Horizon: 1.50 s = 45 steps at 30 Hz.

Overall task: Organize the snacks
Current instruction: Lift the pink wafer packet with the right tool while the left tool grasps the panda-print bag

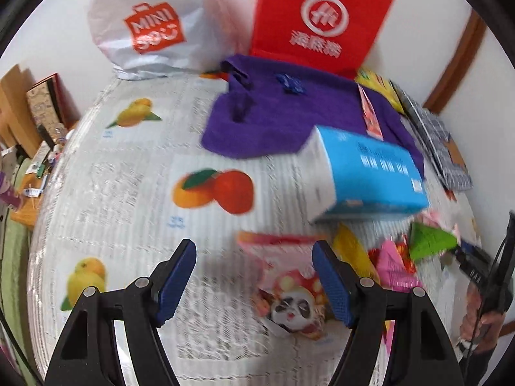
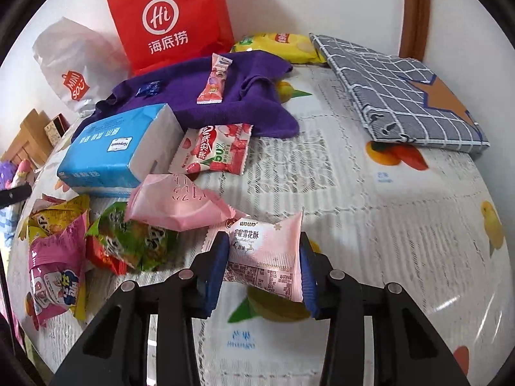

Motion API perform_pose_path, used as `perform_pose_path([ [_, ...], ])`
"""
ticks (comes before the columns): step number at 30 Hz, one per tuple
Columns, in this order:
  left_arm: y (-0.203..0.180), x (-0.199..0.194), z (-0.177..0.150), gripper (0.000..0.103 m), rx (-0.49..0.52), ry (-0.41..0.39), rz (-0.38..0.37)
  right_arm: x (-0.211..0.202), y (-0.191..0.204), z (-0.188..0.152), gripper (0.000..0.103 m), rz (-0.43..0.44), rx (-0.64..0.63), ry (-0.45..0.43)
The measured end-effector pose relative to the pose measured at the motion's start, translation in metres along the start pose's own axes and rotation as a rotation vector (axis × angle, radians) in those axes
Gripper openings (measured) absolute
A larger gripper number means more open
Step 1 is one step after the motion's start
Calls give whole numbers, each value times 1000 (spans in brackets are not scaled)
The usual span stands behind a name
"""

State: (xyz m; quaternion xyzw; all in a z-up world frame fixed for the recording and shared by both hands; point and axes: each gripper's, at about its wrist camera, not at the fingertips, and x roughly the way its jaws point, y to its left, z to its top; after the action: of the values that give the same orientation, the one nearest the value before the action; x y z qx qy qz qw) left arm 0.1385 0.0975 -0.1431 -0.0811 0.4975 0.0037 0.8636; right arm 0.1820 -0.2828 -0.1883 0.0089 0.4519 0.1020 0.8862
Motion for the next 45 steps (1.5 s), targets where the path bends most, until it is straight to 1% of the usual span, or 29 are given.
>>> perform_pose_path([
  [2,-7,8,-6,73,21,22,8,-4,-1,-2,42,3,7,-7],
  [4,-11,14,-11,73,22,42,1,-8,-1,-4,42,6,11,-13],
  [5,-12,16,-13,73,20,54,-4,-9,-1,-5,28,7,11,-16],
  [8,-16,21,-18,71,22,73,4,-15,-3,-7,27,41,36,-21],
  [9,-17,22,-19,68,25,72,8,-15,-3,-7,27,50,37,-20],
  [10,-17,23,-20,61,22,77,7,-15,-2,-7,27,53,30,-14],
  [11,-16,25,-21,50,17,86,2,-14,-1,-8,27,44,22,-7],
  [12,-16,26,-21,46,13,96,0,-13,0,-9,28,41,19,-7],
  [14,-14,28,-22,42,3,98,1,-14,2,-9,35,44,7,-2],
  [15,-13,27,-22,41,2,93,4,-14,2,-10,37,45,0,1],
  [16,-13,25,-22,41,0,87,8,-13,4,-10,41,50,-11,13],
  [20,-13,22,-23,40,4,81,11,-3,6,-14,48,51,-17,35],
  [22,-14,20,-24,40,10,77,14,5,5,-14,49,60,2,45],
  [24,-14,17,-24,40,6,77,14,6,7,-15,44,49,-4,21],
  [26,-13,14,-24,40,3,74,12,5,7,-16,39,55,-3,16],
  [30,-13,5,-22,40,1,53,16,-6,8,-16,32,90,11,-5],
  [32,-14,0,-21,40,3,39,16,-14,8,-16,25,119,28,-19],
  [34,-16,-6,-20,40,5,24,16,-19,8,-15,21,147,44,-22],
  [38,-20,-20,-18,40,16,-5,12,-28,13,-16,19,161,42,-33],
  [45,-27,-36,-13,39,26,-31,7,-46,20,-10,19,164,28,-62],
])
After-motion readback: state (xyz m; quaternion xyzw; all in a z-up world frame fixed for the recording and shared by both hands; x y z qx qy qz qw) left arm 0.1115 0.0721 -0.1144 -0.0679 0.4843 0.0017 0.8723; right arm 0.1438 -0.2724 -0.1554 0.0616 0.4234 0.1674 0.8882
